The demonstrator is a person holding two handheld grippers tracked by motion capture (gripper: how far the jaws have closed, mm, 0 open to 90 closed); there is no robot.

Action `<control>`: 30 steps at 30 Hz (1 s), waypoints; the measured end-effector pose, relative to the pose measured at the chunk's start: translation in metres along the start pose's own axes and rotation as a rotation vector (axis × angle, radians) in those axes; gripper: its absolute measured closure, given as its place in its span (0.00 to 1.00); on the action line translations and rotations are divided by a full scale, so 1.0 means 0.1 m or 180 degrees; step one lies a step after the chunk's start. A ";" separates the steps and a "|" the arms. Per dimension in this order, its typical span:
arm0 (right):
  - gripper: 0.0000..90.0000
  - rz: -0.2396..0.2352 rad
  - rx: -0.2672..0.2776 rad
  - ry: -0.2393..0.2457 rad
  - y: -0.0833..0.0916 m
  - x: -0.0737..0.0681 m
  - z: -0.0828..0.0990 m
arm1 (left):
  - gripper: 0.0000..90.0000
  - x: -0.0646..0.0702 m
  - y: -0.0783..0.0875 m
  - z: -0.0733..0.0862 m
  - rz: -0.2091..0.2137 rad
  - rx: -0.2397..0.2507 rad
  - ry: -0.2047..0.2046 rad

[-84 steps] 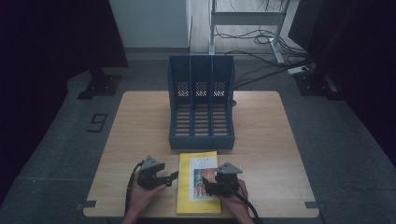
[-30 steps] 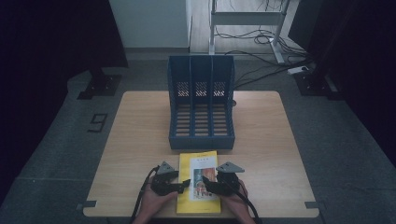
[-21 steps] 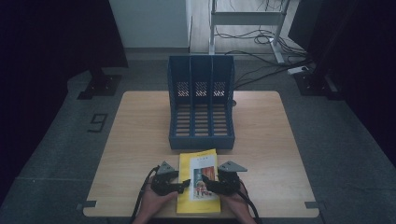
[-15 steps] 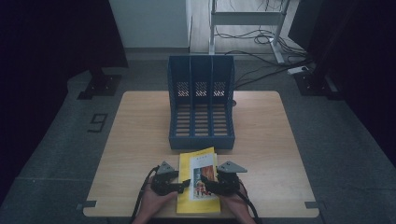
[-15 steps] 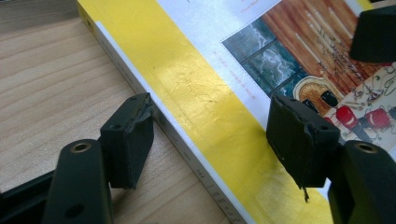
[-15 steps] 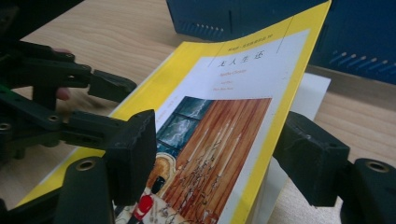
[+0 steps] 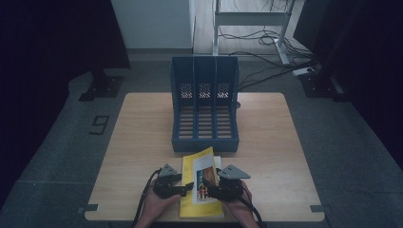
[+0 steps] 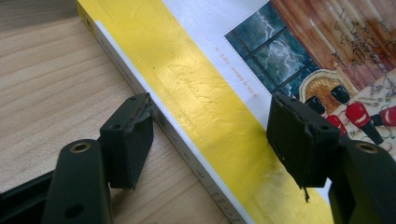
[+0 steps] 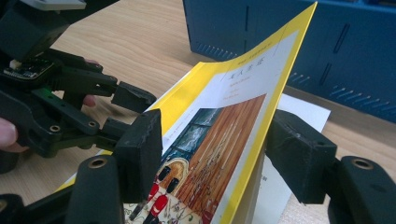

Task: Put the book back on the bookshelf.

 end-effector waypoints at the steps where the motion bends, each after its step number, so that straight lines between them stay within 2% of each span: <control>1: 0.40 0.0005 -0.0001 0.0032 0.00 -0.01 -0.01 | 0.35 0.00 0.00 0.00 0.0000 0.0000 0.0000; 6: 0.44 0.0007 0.0037 0.0085 0.01 -0.02 -0.02 | 0.35 0.00 0.00 0.00 -0.0001 -0.0001 0.0005; 11: 0.44 -0.0015 0.0028 0.0085 0.01 -0.02 -0.02 | 0.34 0.00 0.00 0.00 -0.0004 -0.0001 0.0004; 14: 0.44 -0.0096 -0.0046 0.0008 -0.03 -0.02 0.02 | 0.34 0.00 0.00 0.00 -0.0004 0.0002 0.0009; 20: 0.47 -0.0084 -0.0119 -0.0123 -0.09 0.07 0.08 | 0.34 0.00 0.00 0.00 -0.0014 0.0004 -0.0003; 27: 0.53 -0.0074 -0.0179 -0.0133 -0.12 0.17 0.12 | 0.34 0.00 0.00 0.00 -0.0015 0.0007 -0.0025; 30: 0.56 -0.0129 -0.0200 -0.0333 -0.15 0.32 0.15 | 0.35 0.01 0.00 0.00 -0.0029 0.0001 -0.0050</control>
Point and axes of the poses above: each handheld gripper's, and its own axes: y roughly backward along the jaws, z roughly out of its underside, x roughly to its right, the point moved 3 cm from there along -y, roughly forward along the jaws, and after that the axes turned 10 degrees about x, right-handed, at the moved point
